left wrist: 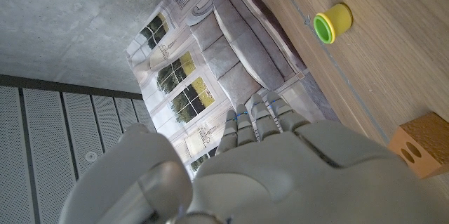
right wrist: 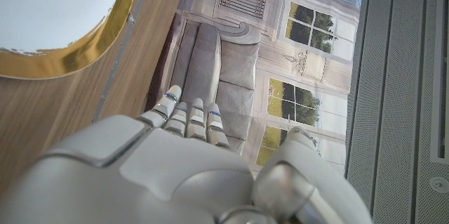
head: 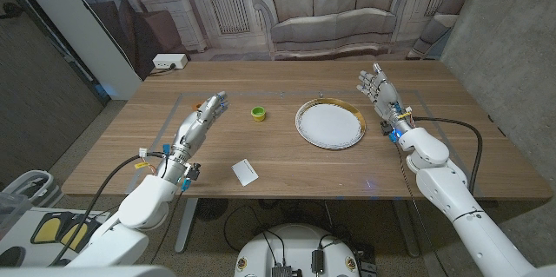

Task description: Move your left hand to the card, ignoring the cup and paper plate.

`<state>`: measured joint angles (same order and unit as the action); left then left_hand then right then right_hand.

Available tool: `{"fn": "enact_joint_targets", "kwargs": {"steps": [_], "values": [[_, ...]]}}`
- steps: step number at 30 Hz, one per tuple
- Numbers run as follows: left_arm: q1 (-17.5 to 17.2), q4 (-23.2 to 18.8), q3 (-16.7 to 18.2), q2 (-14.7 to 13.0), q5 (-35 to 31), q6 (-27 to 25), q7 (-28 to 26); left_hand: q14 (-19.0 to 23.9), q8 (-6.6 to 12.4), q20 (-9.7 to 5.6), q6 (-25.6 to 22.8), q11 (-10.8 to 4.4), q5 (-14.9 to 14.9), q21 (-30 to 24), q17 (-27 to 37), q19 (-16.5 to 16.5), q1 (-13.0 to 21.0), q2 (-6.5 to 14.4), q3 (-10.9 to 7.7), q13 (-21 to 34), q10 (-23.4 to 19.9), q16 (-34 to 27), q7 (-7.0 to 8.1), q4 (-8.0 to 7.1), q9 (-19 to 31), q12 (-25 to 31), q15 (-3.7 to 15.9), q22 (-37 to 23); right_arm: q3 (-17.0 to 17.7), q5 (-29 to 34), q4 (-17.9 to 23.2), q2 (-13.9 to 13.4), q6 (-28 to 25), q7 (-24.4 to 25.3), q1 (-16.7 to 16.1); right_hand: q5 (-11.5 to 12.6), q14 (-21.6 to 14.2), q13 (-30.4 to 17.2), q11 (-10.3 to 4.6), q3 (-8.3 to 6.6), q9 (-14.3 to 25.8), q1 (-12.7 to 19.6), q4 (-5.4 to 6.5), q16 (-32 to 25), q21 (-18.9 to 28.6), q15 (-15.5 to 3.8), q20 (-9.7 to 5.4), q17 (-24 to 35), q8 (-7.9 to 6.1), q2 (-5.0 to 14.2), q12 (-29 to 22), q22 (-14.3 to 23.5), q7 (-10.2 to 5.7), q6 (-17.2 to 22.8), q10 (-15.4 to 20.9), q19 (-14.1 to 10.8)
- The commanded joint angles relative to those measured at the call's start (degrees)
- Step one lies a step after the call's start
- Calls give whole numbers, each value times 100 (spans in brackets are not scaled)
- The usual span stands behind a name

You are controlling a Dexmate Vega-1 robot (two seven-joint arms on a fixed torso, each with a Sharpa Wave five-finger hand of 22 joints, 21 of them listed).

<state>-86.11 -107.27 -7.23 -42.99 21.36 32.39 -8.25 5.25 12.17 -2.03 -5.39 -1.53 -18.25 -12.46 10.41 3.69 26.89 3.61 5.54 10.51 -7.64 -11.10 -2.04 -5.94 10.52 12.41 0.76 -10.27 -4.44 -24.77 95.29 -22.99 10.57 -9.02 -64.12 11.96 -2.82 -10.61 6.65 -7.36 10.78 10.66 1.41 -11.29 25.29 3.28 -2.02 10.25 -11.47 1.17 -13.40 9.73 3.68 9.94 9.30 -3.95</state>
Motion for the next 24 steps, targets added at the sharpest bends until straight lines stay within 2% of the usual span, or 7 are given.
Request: {"fn": "enact_joint_targets", "kwargs": {"steps": [1, 12, 24], "values": [[-155, 47, 24, 100, -220, 151, -66, 43, 1, -198, -81, 5, -30, 4, 13, 60, 52, 15, 34, 30, -47, -32, -9, 22, 15, -4, 9, -9, -9, 43, 30, 4, -8, 97, -46, -2, -52, -6, -6, 16, 11, 36, -21, 28, -20, 10, -58, 22, 2, -4, 22, 25, -23, 42, 70, -53], [-348, 39, 106, 145, -442, 274, -182, 73, -3, -191, -108, -6, -35, 8, 12, 77, 73, 23, 44, 30, -86, -30, 13, 31, 15, -4, 18, -10, 2, 48, 34, 30, 12, 171, -90, -3, -55, -6, 3, 21, 12, 32, -24, 30, -51, 18, -51, 22, 3, 0, 27, 26, -19, 48, 76, -58], [-640, 53, 203, 251, -716, 466, -323, 88, -9, -189, -127, -1, -39, 10, 12, 93, 89, 30, 54, 30, -98, -25, 23, 37, 15, -12, 24, -11, 36, 95, 265, -30, -89, 280, -235, -4, -57, -6, -5, 28, 12, 27, -29, 32, -89, 11, -48, 23, 5, 5, 34, 27, -24, 52, 79, -64]]}}
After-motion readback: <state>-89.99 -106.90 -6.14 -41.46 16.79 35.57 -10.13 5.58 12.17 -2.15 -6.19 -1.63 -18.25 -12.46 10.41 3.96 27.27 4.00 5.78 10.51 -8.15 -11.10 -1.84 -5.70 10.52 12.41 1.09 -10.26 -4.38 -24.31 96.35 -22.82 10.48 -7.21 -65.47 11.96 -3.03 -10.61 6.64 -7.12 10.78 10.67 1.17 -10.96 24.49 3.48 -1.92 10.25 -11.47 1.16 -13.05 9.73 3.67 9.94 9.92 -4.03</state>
